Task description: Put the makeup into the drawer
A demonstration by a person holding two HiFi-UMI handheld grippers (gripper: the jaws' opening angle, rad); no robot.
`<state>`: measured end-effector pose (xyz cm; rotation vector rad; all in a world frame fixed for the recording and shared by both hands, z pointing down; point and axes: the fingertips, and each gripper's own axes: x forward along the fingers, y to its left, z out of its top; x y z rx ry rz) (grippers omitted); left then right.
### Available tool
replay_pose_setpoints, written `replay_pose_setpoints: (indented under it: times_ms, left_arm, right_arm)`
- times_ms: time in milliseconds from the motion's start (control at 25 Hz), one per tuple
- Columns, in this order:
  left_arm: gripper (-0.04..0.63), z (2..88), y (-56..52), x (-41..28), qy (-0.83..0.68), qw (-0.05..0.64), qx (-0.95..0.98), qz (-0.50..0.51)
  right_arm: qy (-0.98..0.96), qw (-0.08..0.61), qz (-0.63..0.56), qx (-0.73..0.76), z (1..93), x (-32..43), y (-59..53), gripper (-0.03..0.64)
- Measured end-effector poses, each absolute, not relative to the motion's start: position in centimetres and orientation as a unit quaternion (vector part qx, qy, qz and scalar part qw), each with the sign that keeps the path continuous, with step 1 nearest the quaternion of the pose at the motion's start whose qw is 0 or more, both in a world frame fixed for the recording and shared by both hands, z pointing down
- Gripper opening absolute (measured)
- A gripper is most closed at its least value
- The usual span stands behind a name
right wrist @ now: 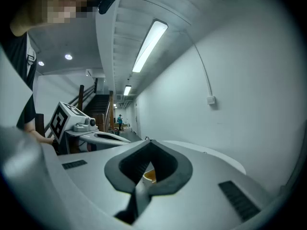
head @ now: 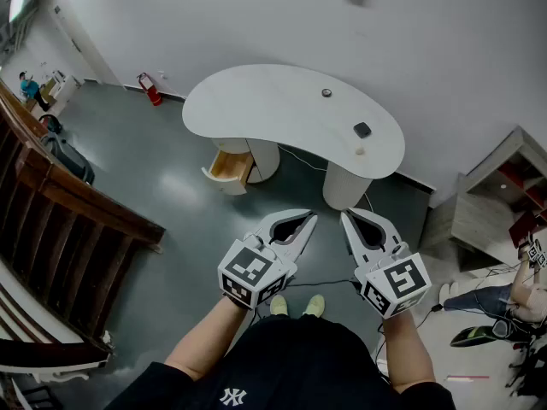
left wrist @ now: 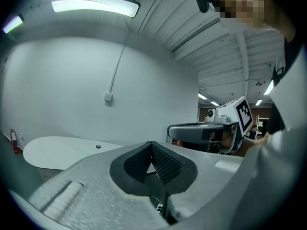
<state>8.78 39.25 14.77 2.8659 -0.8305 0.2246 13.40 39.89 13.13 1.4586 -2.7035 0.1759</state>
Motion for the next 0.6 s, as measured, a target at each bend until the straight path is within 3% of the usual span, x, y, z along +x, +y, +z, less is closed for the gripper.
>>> replay_pose_setpoints:
  times_ms: [600]
  left_arm:
    - [0.009, 15.1, 39.3, 12.3, -0.275, 0.074, 0.954, 0.090]
  right_arm:
    - [-0.884, -0.003, 0.078, 0.461, 12.9, 16.7, 40.3, 0.015]
